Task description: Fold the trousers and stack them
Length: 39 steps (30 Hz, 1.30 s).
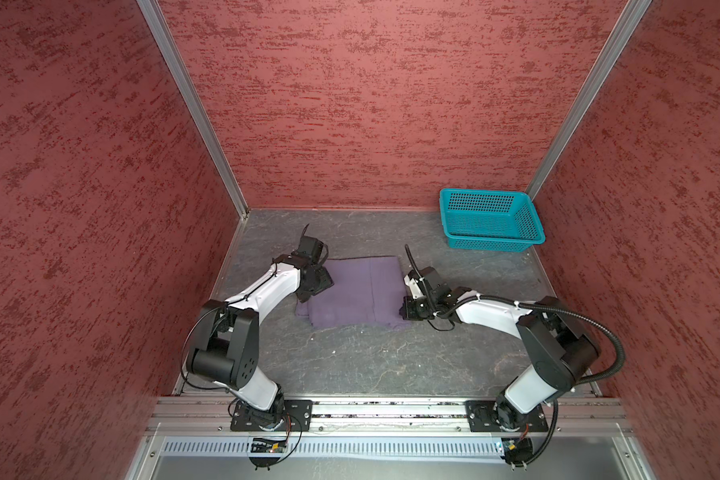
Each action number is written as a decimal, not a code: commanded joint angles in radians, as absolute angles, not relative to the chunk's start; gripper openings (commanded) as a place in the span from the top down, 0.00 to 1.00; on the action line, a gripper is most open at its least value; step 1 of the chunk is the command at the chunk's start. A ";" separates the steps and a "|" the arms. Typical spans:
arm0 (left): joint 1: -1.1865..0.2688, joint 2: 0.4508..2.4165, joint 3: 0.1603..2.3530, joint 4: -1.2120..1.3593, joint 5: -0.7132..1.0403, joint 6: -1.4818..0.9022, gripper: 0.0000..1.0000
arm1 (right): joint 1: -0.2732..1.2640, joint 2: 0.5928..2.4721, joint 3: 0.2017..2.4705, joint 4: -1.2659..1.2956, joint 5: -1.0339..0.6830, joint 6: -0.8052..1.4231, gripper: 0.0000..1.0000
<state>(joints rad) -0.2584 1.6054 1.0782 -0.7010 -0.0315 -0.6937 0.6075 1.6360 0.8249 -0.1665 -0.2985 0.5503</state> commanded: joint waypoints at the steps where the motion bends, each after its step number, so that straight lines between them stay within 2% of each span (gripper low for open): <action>1: -0.255 1.648 1.120 -0.707 -0.098 -0.655 0.30 | 0.607 1.622 0.814 -0.080 -0.332 0.572 0.95; 6: -0.250 1.759 1.179 -0.701 -0.104 -0.640 0.33 | 0.606 1.631 0.820 -0.085 -0.331 0.575 0.94; 7: -0.249 1.780 1.193 -0.703 -0.102 -0.638 0.38 | 0.604 1.632 0.824 -0.088 -0.330 0.574 0.94; 10: -0.251 1.801 1.219 -0.714 -0.097 -0.643 0.70 | 0.604 1.630 0.827 -0.098 -0.328 0.574 0.93; 11: -0.253 1.793 1.227 -0.719 -0.104 -0.647 0.77 | 0.603 1.631 0.827 -0.099 -0.326 0.574 0.93; 14: -0.253 1.749 1.256 -0.752 -0.113 -0.642 0.89 | 0.601 1.640 0.827 -0.103 -0.326 0.575 0.93; 18: -0.263 1.659 1.335 -0.856 -0.105 -0.627 1.00 | 0.600 1.660 0.824 -0.089 -0.344 0.594 0.93; 24: -0.261 1.550 1.371 -0.947 -0.176 -0.616 1.00 | 0.600 1.701 0.821 -0.038 -0.384 0.648 0.93; 25: -0.242 1.548 1.353 -0.936 -0.170 -0.611 0.91 | 0.600 1.710 0.827 -0.032 -0.396 0.652 0.93; 27: -0.183 1.564 1.309 -0.902 -0.125 -0.609 0.63 | 0.600 1.718 0.840 -0.032 -0.406 0.653 0.92; 29: -0.100 1.598 1.277 -0.871 -0.114 -0.608 0.60 | 0.600 1.717 0.847 -0.042 -0.401 0.649 0.92; 31: -0.013 1.626 1.268 -0.862 -0.138 -0.606 0.40 | 0.600 1.707 0.848 -0.051 -0.397 0.644 0.91; 32: 0.028 1.630 1.269 -0.863 -0.139 -0.607 0.35 | 0.600 1.699 0.844 -0.056 -0.395 0.642 0.91; 35: 0.065 1.598 1.281 -0.867 -0.141 -0.593 0.35 | 0.600 1.675 0.830 -0.074 -0.376 0.632 0.91; 39: -0.021 1.556 1.267 -0.838 -0.113 -0.563 0.36 | 0.600 1.663 0.822 -0.085 -0.351 0.619 0.90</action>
